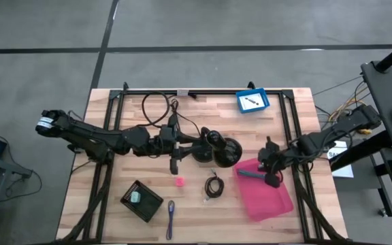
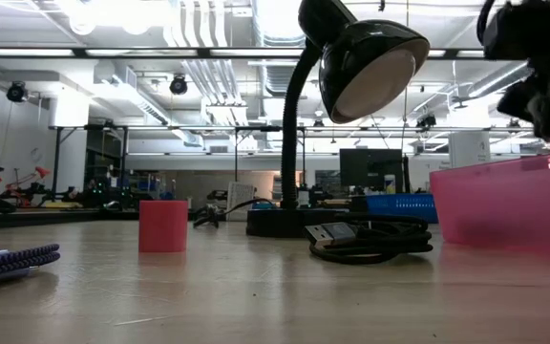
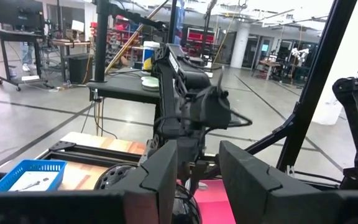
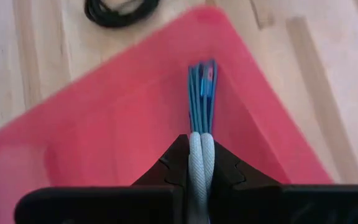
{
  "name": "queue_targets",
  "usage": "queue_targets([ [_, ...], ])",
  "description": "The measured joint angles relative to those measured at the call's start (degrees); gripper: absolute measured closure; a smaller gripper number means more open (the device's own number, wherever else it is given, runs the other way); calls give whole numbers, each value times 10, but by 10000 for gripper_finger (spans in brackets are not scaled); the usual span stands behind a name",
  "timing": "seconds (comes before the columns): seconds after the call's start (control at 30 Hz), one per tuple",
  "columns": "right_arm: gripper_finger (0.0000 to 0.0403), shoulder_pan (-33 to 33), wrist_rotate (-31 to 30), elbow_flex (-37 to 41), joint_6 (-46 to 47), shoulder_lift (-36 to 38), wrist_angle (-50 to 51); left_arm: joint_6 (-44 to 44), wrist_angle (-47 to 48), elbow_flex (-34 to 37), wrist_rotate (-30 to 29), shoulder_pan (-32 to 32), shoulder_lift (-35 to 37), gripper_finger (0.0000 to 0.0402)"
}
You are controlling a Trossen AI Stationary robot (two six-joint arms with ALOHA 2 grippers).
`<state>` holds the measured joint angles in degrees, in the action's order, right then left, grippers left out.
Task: Pick and place items into bin
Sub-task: Put the white charger cable into the pink bin
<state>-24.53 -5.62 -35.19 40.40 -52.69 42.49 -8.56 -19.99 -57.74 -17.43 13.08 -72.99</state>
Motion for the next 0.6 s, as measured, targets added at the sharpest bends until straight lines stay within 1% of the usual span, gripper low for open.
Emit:
queue_targets([
  [0.4,385,0,6,47,51,0,-5,0,0,0,0,0,0,297],
  [0.6,385,1,-16,54,77,0,-35,0,0,0,-6,0,0,297],
])
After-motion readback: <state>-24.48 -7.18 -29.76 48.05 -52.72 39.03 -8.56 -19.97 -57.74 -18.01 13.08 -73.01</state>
